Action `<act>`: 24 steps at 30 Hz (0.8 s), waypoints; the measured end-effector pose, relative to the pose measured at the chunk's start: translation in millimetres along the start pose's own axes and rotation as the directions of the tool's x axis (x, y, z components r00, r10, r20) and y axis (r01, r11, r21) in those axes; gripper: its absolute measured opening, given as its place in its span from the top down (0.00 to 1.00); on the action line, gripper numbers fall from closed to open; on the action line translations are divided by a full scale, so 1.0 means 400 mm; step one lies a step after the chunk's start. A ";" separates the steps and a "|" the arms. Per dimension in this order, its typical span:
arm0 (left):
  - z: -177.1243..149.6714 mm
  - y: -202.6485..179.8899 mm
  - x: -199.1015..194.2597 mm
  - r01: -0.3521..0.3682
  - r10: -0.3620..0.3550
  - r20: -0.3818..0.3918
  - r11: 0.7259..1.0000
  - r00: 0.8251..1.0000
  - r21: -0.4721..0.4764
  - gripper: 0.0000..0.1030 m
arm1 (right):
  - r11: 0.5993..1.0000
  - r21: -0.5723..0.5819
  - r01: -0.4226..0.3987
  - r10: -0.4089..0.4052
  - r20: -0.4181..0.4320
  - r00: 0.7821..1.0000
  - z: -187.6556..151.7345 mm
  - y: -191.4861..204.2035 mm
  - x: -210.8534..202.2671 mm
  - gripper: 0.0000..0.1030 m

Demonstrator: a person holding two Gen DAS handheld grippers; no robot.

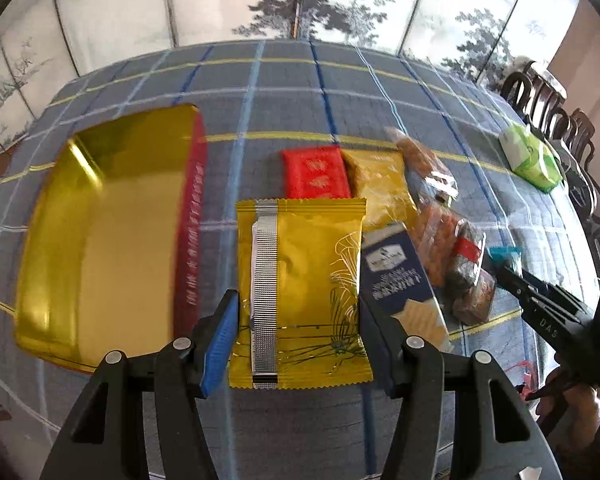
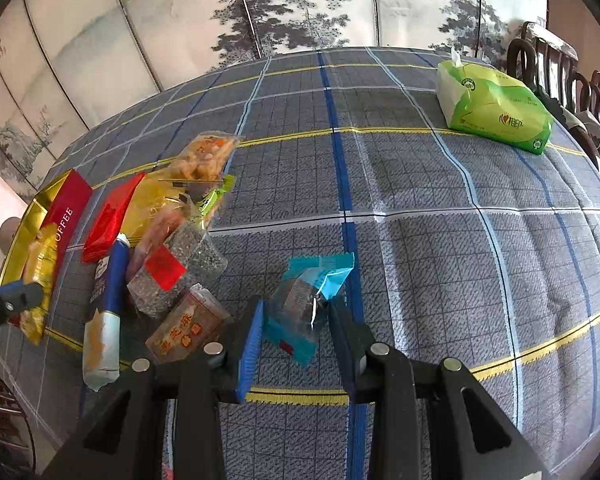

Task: Organize snacks
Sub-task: 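Carry the yellow packet into the gold tin and open the left tool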

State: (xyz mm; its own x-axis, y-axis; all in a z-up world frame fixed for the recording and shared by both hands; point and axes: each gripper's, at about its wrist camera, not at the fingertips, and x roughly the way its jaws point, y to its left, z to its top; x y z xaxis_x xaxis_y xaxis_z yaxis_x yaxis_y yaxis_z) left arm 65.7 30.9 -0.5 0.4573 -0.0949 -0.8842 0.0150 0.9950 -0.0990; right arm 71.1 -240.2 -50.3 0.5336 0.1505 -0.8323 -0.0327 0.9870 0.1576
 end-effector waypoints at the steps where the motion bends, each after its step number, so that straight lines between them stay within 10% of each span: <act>1: 0.005 0.015 -0.010 -0.008 0.008 0.009 1.000 1.000 -0.004 0.48 | 1.000 0.001 0.002 -0.002 0.000 1.000 0.000 0.001 0.001 0.68; 24: -0.023 0.405 0.034 -0.237 0.231 -0.062 0.964 0.971 -0.120 0.48 | 0.996 -0.011 0.085 -0.085 -0.012 0.996 0.006 0.033 0.007 0.68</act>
State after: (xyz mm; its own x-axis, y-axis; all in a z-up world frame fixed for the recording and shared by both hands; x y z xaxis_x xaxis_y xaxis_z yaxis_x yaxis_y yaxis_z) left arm 66.2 190.6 -32.5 0.3928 0.1359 -0.9095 -0.2003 0.9779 0.0596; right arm 74.3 -227.1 -49.4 0.5240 0.0665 -0.8491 0.0036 0.9968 0.0802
